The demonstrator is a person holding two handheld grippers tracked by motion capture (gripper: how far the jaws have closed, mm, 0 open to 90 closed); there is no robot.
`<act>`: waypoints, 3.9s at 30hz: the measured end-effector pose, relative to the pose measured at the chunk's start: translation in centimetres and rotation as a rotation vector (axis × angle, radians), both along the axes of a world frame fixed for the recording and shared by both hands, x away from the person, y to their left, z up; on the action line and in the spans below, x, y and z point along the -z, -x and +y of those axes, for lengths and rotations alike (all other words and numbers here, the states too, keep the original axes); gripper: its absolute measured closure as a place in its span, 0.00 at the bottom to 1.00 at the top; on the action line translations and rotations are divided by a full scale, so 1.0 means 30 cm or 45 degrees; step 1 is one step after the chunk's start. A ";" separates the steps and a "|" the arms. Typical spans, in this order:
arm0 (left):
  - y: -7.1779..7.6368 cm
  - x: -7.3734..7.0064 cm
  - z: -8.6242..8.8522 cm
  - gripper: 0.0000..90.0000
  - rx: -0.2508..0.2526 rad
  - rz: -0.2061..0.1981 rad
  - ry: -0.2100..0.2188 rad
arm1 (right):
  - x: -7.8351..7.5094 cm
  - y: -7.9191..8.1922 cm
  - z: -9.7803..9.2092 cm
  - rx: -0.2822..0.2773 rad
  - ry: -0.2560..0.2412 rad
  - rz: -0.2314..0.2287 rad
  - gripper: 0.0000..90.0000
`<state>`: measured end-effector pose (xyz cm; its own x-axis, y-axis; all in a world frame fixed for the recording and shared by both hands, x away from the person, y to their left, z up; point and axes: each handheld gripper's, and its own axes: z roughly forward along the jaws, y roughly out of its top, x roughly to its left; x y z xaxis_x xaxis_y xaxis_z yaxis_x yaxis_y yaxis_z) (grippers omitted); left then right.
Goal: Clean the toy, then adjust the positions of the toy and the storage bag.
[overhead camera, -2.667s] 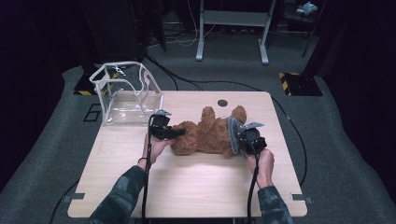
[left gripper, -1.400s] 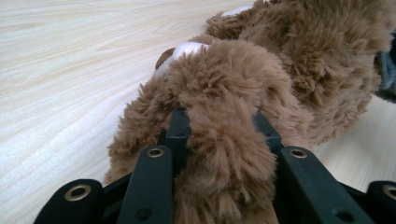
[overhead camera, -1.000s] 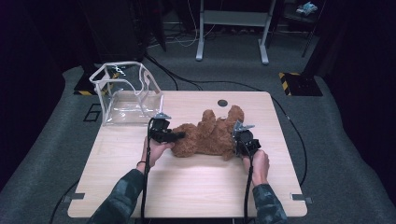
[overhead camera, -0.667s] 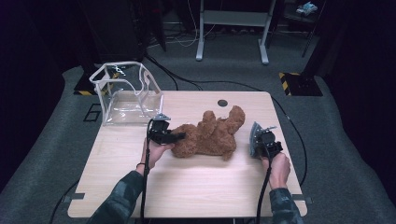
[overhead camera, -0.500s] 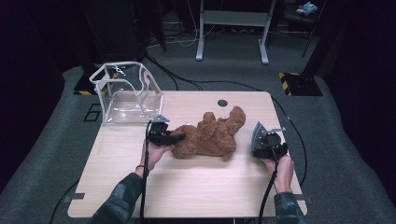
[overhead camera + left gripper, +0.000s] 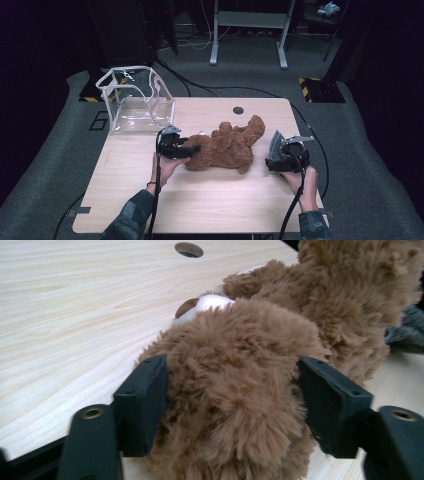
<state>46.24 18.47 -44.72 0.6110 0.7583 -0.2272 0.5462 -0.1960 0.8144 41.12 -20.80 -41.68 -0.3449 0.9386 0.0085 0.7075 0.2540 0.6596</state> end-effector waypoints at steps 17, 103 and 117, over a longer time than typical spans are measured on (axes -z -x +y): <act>0.065 -0.096 -0.107 0.14 -0.050 -0.077 0.035 | -0.053 -0.114 0.054 -0.097 -0.119 0.020 0.00; -0.044 -0.007 -0.021 0.76 -0.050 0.022 0.020 | -0.167 -0.035 0.264 -0.243 -0.294 -0.168 0.25; -0.003 0.033 0.073 0.73 -0.055 0.045 0.057 | -0.006 -0.298 0.364 -0.248 -0.210 0.060 0.18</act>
